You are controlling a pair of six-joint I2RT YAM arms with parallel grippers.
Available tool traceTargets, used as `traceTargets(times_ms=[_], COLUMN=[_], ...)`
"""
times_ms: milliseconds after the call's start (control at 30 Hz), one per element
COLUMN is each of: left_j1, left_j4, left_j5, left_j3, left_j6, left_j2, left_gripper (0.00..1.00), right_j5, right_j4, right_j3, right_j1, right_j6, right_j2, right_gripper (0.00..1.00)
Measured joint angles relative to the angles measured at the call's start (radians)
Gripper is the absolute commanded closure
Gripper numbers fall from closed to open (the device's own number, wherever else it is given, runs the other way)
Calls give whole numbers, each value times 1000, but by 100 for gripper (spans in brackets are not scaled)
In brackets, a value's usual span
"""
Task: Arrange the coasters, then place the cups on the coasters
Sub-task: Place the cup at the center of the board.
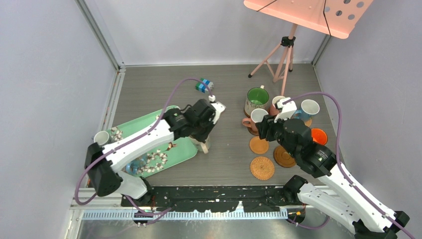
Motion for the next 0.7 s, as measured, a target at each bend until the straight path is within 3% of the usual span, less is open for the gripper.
traceTargets(times_ms=[267, 500, 567, 700], left_j1=[-104, -130, -130, -130], left_j4=[34, 48, 56, 68], left_j5=[-25, -18, -17, -16], left_j3=[60, 71, 71, 71], left_j6=[-4, -31, -37, -55], left_j2=[132, 169, 169, 169], left_gripper=[100, 100, 95, 73], right_j5=[25, 27, 27, 28], right_j4=[-2, -21, -25, -29], right_j3=[-11, -27, -32, -40], right_j1=[0, 0, 0, 0], right_j6=[-4, -4, -4, -4], right_j2=[-42, -75, -78, -79], right_gripper=[47, 47, 47, 47])
